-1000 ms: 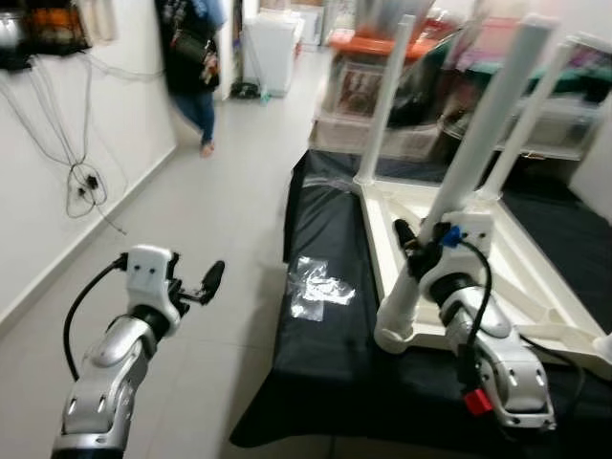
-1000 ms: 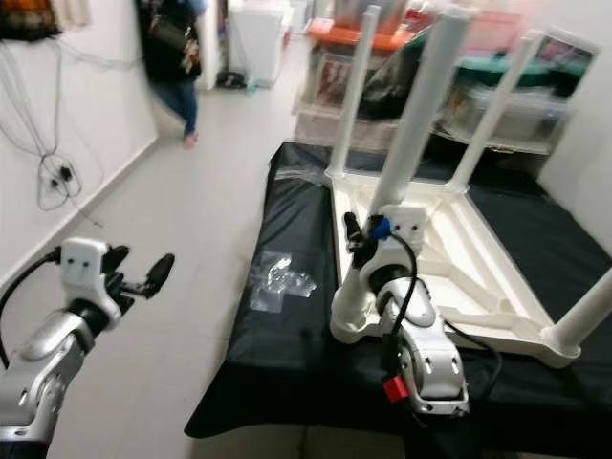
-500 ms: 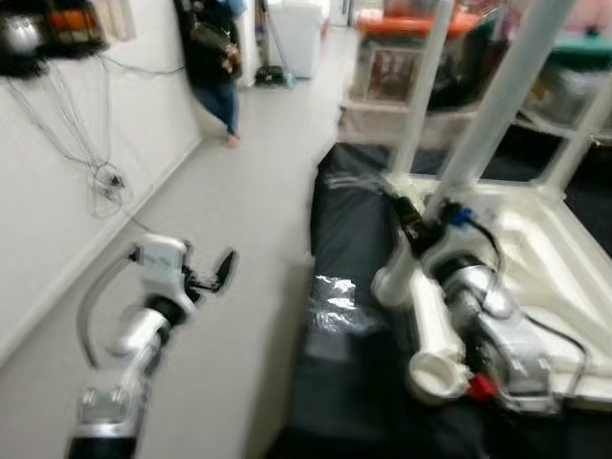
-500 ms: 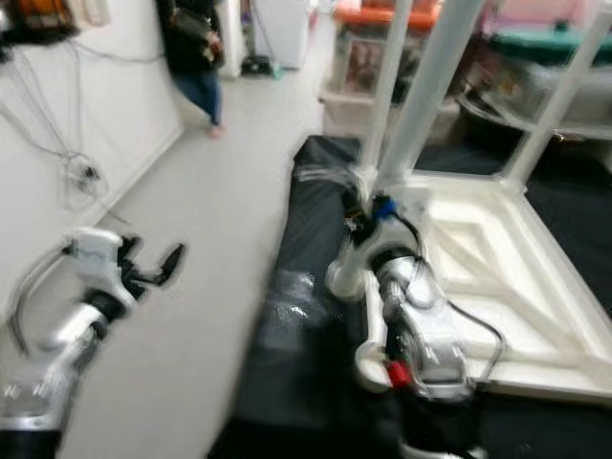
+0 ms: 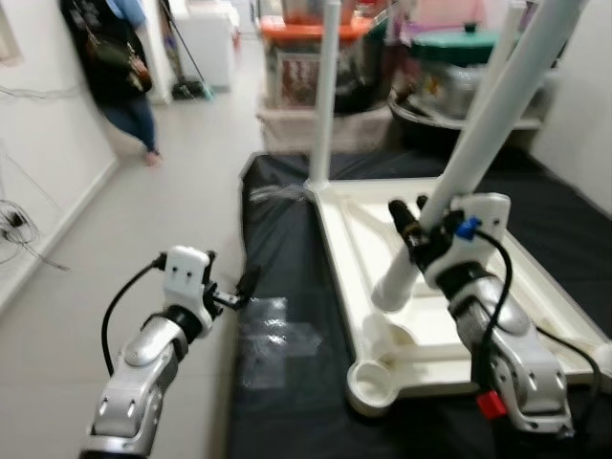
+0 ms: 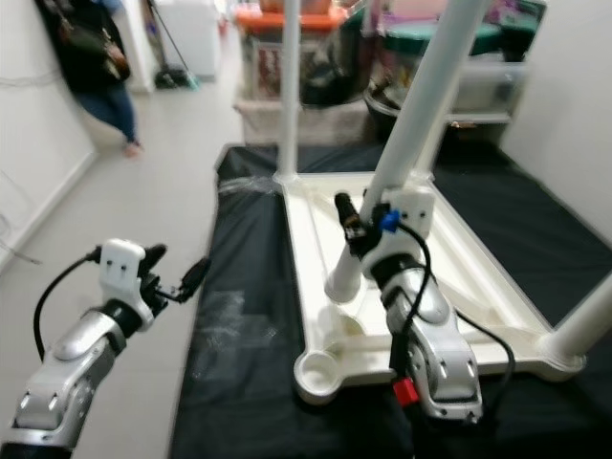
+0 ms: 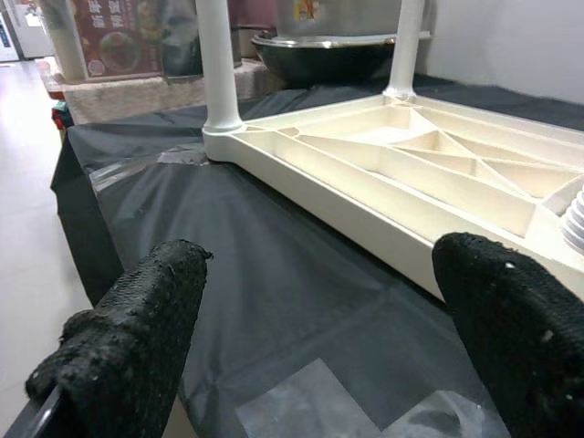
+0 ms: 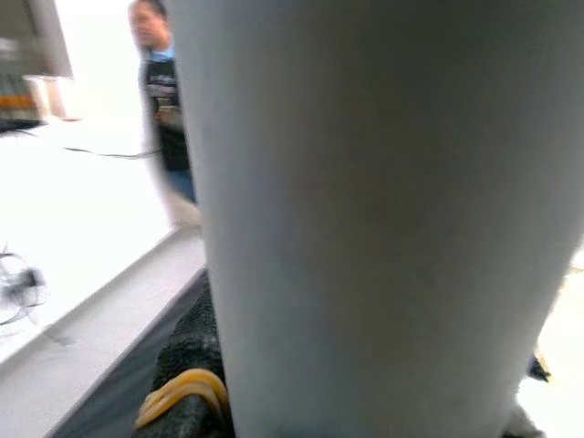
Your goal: Building children table
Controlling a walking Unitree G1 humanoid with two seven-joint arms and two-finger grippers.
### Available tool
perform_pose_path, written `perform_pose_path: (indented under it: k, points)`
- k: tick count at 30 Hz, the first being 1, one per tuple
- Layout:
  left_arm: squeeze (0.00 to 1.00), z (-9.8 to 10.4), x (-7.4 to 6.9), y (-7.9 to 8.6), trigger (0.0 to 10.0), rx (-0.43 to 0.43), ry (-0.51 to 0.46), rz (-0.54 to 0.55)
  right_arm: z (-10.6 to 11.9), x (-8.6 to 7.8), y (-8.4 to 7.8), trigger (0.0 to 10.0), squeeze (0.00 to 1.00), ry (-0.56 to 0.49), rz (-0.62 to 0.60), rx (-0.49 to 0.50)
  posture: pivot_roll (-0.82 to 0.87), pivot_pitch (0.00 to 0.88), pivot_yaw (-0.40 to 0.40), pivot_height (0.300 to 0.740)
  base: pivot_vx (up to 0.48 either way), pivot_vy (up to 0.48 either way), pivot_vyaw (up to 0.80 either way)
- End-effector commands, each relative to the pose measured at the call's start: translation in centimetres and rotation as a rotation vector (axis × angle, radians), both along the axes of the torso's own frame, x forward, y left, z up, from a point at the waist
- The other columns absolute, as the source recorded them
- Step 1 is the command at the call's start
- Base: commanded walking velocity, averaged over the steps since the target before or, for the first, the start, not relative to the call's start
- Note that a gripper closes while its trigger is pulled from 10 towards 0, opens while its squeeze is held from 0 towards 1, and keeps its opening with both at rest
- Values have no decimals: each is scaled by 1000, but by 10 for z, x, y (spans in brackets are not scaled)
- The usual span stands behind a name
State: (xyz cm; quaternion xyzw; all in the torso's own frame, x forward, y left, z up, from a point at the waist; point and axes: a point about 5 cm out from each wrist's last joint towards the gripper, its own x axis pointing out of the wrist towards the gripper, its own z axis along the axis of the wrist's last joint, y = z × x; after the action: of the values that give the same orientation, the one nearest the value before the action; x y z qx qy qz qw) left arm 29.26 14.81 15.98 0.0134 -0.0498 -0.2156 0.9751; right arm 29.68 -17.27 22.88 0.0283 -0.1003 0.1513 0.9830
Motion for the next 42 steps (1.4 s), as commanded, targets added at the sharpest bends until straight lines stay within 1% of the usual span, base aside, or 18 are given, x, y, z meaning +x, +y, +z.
perform_pose_path:
  k: [1, 4, 5, 6, 7, 8, 9, 10, 12, 15, 17, 21, 27, 29, 31, 33, 35, 42]
  points:
    - [0, -4, -2, 5, 10000, 30, 4, 10, 5, -6, 6, 10000, 0, -3, 115, -11, 37, 0, -58, 740, 0, 0, 0]
    - [0, -5, -3, 5, 10000, 30, 7, 8, 5, -9, 4, 10000, 0, 4, 152, -30, 37, 0, -59, 740, 0, 0, 0]
    - [0, -5, -3, 5, 10000, 30, 8, 8, 4, -15, 4, 10000, 0, 32, 232, -37, 36, 0, -61, 740, 0, 0, 0]
    - [0, -6, -3, 5, 10000, 30, 11, 9, 3, -23, 5, 10000, 0, 66, 346, -42, 32, 0, -61, 740, 0, 0, 0]
    - [0, -6, -3, 5, 10000, 30, 11, 9, 3, -23, 5, 10000, 0, 66, 346, -42, 32, 0, -61, 740, 0, 0, 0]
    - [0, -8, -3, 5, 10000, 30, 14, 10, 3, -30, 7, 10000, 0, 90, 450, -58, 30, 0, -61, 740, 0, 0, 0]
    - [0, -9, -3, 5, 10000, 31, 16, 11, 3, -34, 8, 10000, 0, 105, 522, -79, 31, 0, -62, 740, 0, 0, 0]
    - [0, -9, -3, 5, 10000, 31, 16, 11, 3, -34, 8, 10000, 0, 105, 522, -79, 31, 0, -62, 740, 0, 0, 0]
    - [0, -10, -3, 5, 10000, 32, 19, 11, 3, -36, 8, 10000, 0, 114, 565, -109, 33, 0, -64, 740, 0, 0, 0]
    - [0, -11, -4, 7, 10000, 36, 21, 19, 0, -41, 11, 10000, 0, 143, 689, -168, 44, 0, -73, 740, 0, 0, 0]
    - [0, -12, -5, 8, 10000, 38, 24, 26, -2, -43, 11, 10000, 0, 147, 726, -179, 47, 0, -78, 740, 0, 0, 0]
    - [0, -14, -6, 10, 10000, 41, 29, 34, -7, -43, 10, 10000, 0, 150, 745, -196, 55, 0, -83, 740, 0, 0, 0]
    - [0, -15, -6, 11, 10000, 42, 33, 40, -11, -43, 7, 10000, 0, 169, 777, -179, 59, 0, -83, 740, 0, 0, 0]
    - [0, -15, -6, 11, 10000, 43, 34, 42, -14, -43, 5, 10000, 0, 177, 781, -180, 59, 0, -80, 740, 0, 0, 0]
    - [0, -16, -6, 12, 10000, 47, 36, 44, -21, -41, -3, 10000, 0, 193, 772, -188, 61, 0, -77, 740, 0, 0, 0]
    - [0, -16, -6, 12, 10000, 47, 36, 44, -21, -41, -3, 10000, 0, 193, 772, -188, 61, 0, -77, 740, 0, 0, 0]
    - [0, -17, -5, 13, 10000, 50, 39, 45, -26, -41, -10, 10000, 0, 209, 760, -179, 59, 0, -71, 740, 0, 0, 0]
    - [0, -17, -5, 14, 10000, 51, 42, 42, -28, -43, -16, 10000, 0, 218, 742, -153, 56, 0, -63, 740, 0, 0, 0]
